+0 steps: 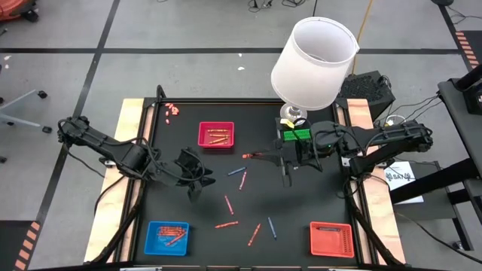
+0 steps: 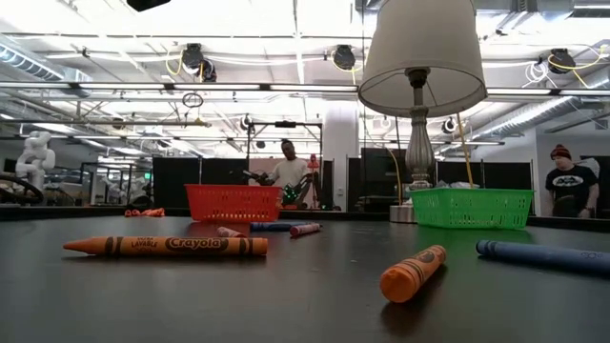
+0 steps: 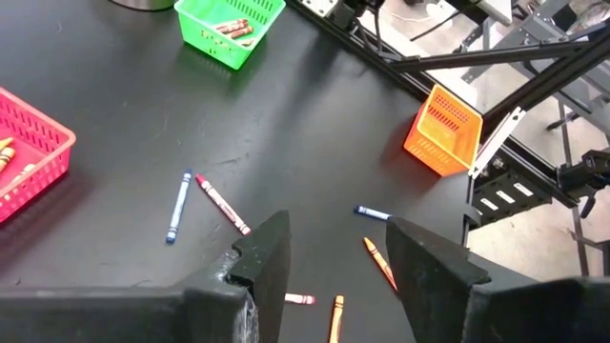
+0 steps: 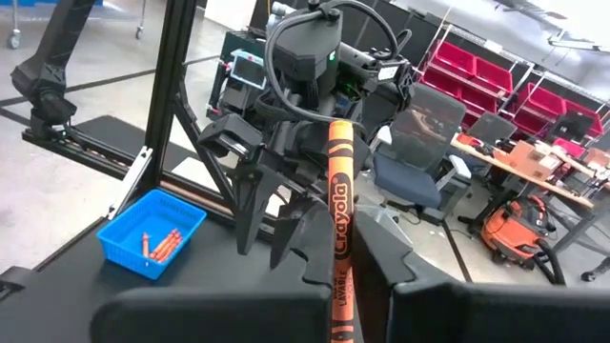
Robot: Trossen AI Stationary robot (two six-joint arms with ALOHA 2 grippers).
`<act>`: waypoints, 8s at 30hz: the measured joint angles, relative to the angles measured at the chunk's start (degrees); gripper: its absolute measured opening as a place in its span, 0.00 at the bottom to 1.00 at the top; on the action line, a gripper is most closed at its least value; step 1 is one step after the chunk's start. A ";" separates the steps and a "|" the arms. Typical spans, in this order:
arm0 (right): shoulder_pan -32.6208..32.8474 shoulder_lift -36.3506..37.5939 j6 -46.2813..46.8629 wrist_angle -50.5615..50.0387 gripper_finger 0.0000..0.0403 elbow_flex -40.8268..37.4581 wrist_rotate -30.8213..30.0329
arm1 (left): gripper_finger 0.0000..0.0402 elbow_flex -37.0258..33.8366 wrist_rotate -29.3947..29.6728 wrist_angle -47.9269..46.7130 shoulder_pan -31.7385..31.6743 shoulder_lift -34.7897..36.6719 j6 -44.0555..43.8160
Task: Sort crayons
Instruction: Put the orange crayon into the blue basket
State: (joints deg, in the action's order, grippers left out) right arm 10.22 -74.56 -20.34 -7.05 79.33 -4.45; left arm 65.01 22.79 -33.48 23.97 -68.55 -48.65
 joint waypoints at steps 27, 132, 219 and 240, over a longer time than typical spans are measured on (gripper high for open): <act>0.02 0.00 41.10 -2.25 0.00 0.00 0.02 | 0.44 0.00 0.24 0.03 0.00 0.00 -0.35; 0.00 -0.31 46.40 -1.72 0.02 0.00 -3.29 | 0.11 0.00 -6.65 61.44 -11.87 -10.99 21.99; 0.38 8.38 55.65 -29.25 0.85 -0.04 -3.01 | 0.10 0.02 -21.24 -9.77 13.92 10.53 -6.77; 0.33 1.41 56.56 -28.23 0.85 -0.04 -2.91 | 0.10 0.00 -29.03 -15.73 24.75 -12.73 -9.34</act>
State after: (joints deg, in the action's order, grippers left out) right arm 10.55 -73.16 36.23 -35.29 79.29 -7.35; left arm 65.01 -6.25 -49.21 48.72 -81.29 -57.99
